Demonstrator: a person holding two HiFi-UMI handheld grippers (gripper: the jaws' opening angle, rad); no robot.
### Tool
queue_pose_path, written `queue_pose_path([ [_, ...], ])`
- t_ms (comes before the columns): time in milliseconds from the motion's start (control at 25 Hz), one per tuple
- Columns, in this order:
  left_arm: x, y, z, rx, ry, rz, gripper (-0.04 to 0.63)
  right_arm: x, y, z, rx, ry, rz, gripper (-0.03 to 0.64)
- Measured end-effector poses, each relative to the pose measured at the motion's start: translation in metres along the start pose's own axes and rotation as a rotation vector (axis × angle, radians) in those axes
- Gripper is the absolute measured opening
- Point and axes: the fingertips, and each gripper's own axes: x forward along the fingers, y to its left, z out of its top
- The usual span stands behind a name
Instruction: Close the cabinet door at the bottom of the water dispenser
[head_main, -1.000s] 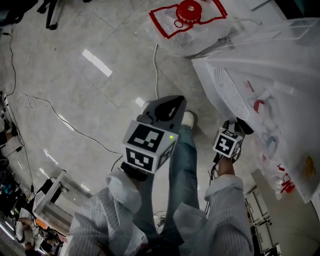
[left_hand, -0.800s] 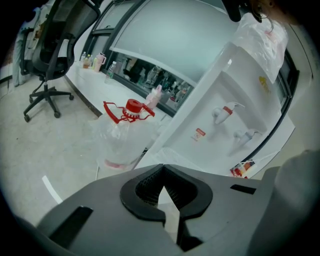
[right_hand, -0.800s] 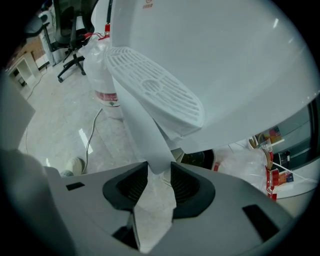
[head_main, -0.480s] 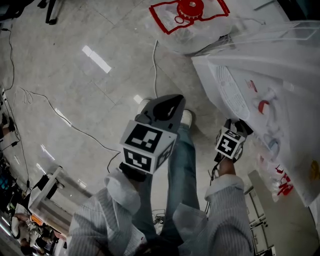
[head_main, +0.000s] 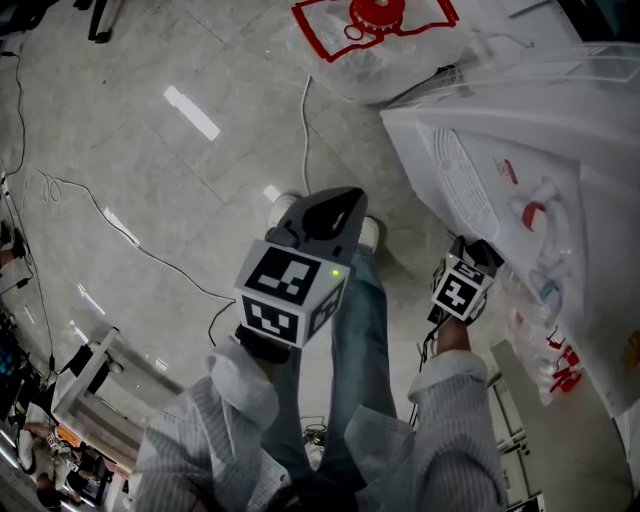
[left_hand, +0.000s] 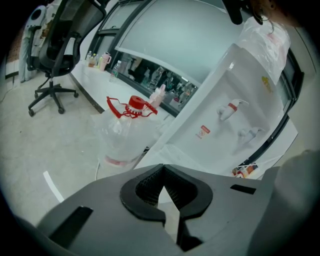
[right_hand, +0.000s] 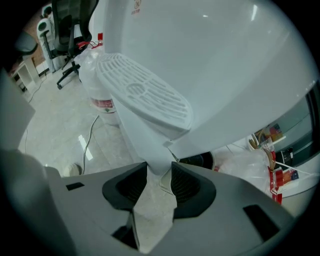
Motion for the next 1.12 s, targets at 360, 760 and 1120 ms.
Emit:
queue_pose_path([
  [360, 0.004, -0.003, 0.002, 0.011, -0.001, -0.008, 0.009, 0.001, -0.004, 0.000, 0.094, -0.003, -0.007, 0.143],
  [760, 0.003, 0.003, -0.002, -0.003, -0.003, 0.003, 0.010, 0.004, -0.010, 0.002, 0.156, -0.019, -0.012, 0.143],
  [1120, 0.008, -0.006, -0.006, -0.001, -0.016, -0.011, 0.009, 0.011, -0.049, 0.002, 0.462, 0.011, -0.105, 0.037],
])
